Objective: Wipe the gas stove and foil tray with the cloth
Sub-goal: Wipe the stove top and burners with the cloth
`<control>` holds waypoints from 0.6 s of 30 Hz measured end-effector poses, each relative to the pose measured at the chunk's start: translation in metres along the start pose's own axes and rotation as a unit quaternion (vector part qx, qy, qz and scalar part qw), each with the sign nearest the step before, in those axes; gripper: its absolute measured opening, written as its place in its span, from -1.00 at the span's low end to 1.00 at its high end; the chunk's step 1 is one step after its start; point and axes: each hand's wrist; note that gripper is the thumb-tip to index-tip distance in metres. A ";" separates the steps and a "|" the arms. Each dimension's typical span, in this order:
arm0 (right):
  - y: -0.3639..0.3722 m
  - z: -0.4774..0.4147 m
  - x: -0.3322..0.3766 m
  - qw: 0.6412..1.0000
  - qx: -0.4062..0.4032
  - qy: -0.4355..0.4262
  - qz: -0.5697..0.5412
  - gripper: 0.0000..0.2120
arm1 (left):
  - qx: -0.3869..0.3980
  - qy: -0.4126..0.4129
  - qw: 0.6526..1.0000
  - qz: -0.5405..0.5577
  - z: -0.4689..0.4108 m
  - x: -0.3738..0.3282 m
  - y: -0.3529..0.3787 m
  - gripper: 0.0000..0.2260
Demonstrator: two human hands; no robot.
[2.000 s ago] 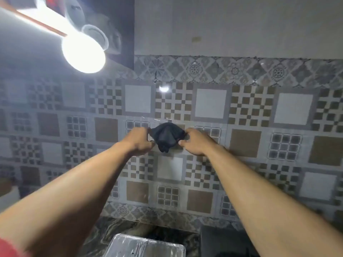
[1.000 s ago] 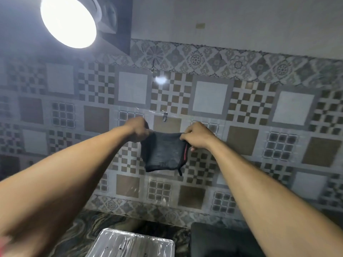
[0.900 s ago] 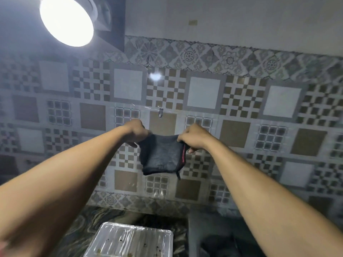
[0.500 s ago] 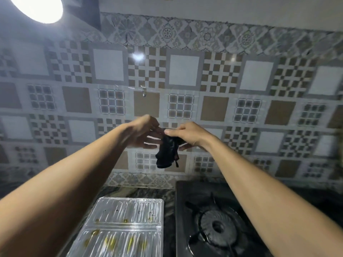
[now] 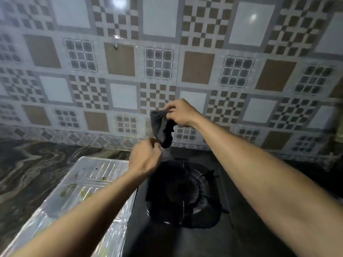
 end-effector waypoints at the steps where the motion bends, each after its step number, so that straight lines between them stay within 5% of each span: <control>1: 0.004 -0.002 -0.005 0.999 0.003 -0.023 0.032 -0.75 | 0.008 0.009 0.999 -0.037 0.014 0.004 0.015 -0.69; 4: 0.018 -0.005 -0.019 0.989 0.028 -0.096 0.106 -0.69 | 0.061 0.036 0.992 -0.105 0.041 0.016 0.051 -0.48; 9: 0.042 0.008 -0.057 0.944 0.182 -0.154 0.226 -0.65 | 0.127 0.032 0.959 -0.253 0.057 0.027 0.077 -0.34; 15: 0.070 -0.009 -0.075 0.956 0.169 -0.155 0.181 -0.73 | 0.130 0.024 0.942 -0.308 0.057 0.028 0.083 -0.27; 18: 0.092 -0.023 -0.078 0.921 0.270 -0.168 0.226 -0.63 | 0.127 0.017 0.938 -0.323 0.057 0.026 0.084 -0.28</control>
Point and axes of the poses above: each hand's wrist, its own z-axis away from the middle knuckle, its own y-axis out of the palm, x = y × z, and after that the axes turned 6 degrees about z, right-handed
